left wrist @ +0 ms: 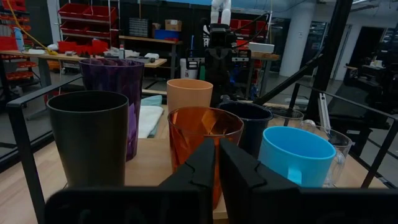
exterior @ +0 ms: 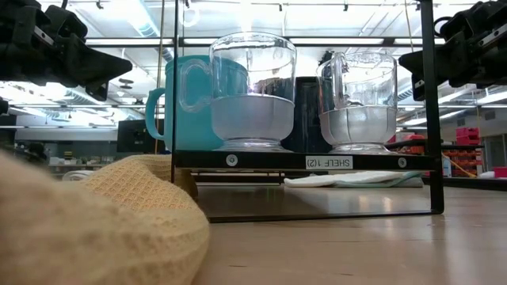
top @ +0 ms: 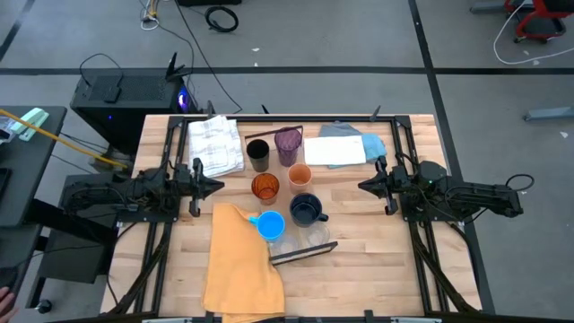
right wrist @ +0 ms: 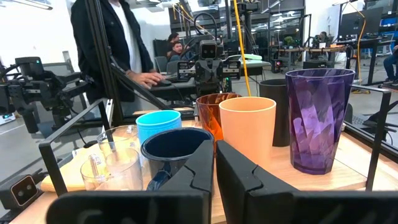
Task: Stack small to large cups/mugs on shelf
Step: Return to Home Position
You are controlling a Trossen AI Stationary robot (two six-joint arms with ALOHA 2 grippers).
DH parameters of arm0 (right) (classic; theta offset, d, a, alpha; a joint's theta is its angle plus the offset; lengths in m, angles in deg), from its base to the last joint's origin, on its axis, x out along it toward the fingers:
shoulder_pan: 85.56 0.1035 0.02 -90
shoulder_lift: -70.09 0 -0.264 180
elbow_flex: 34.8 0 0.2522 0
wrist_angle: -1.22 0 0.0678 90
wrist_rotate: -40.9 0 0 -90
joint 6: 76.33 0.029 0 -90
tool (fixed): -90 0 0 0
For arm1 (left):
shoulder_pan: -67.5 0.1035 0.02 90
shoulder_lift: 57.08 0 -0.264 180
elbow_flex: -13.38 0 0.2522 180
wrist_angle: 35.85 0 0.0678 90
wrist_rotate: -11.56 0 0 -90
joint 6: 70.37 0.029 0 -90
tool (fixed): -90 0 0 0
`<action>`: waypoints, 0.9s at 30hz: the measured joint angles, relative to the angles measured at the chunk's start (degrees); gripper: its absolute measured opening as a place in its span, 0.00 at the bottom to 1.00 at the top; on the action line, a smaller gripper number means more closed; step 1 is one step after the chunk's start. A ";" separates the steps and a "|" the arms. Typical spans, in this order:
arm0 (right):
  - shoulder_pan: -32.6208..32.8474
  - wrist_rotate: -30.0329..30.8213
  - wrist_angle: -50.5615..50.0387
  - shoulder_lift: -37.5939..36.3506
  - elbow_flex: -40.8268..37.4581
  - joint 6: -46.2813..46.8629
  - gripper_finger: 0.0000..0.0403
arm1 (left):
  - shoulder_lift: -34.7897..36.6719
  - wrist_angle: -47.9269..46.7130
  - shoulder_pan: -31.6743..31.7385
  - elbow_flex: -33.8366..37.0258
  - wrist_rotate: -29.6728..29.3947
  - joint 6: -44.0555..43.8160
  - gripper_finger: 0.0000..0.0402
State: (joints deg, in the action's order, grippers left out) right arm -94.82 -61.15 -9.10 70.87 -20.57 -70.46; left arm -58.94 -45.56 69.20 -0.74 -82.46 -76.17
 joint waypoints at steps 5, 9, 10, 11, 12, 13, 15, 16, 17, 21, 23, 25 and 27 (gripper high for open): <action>0.00 0.00 0.00 0.00 0.02 0.01 0.06 | 0.02 -0.02 0.01 0.00 0.00 0.00 0.05; 0.02 0.00 0.00 -0.02 0.00 0.02 0.06 | 0.02 -0.02 0.02 0.00 0.00 0.00 0.06; 0.00 0.00 0.00 0.00 0.02 0.02 0.06 | 0.00 -0.02 0.02 0.00 -0.02 0.00 0.07; 0.00 0.00 0.00 0.00 0.02 0.00 0.06 | 0.01 0.00 0.01 0.00 -0.01 0.00 0.07; 0.00 0.00 0.00 0.00 0.02 0.02 0.06 | 0.01 -0.02 0.01 0.00 -0.02 0.00 0.08; 0.00 0.00 0.00 0.00 0.01 0.01 0.06 | 0.00 -0.02 0.02 0.00 0.00 0.00 0.08; 0.00 0.00 0.00 0.00 0.02 0.02 0.06 | 0.00 -0.02 0.00 0.00 0.00 0.00 0.09; 0.02 0.00 0.00 0.00 0.02 0.00 0.06 | 0.02 0.00 0.02 0.00 -0.02 0.00 0.09; 0.00 0.00 0.00 -0.02 0.02 0.02 0.06 | 0.00 0.00 0.00 0.00 -0.01 0.00 0.09; 0.01 0.00 0.00 -0.01 0.01 0.02 0.06 | 0.01 0.00 0.01 0.00 0.00 0.00 0.08; 0.00 0.00 0.00 -0.01 0.00 0.02 0.06 | 0.00 -0.02 0.00 0.00 -0.02 0.00 0.07; 0.00 0.00 0.00 0.00 0.02 0.02 0.06 | 0.00 -0.01 0.01 0.00 -0.01 0.00 0.06; 0.00 0.00 0.00 0.00 0.02 0.00 0.06 | 0.00 0.00 0.00 0.00 -0.02 0.00 0.06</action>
State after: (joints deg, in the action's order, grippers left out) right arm -94.82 -61.15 -9.10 70.87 -20.55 -70.46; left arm -58.94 -45.56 69.20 -0.74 -82.47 -76.17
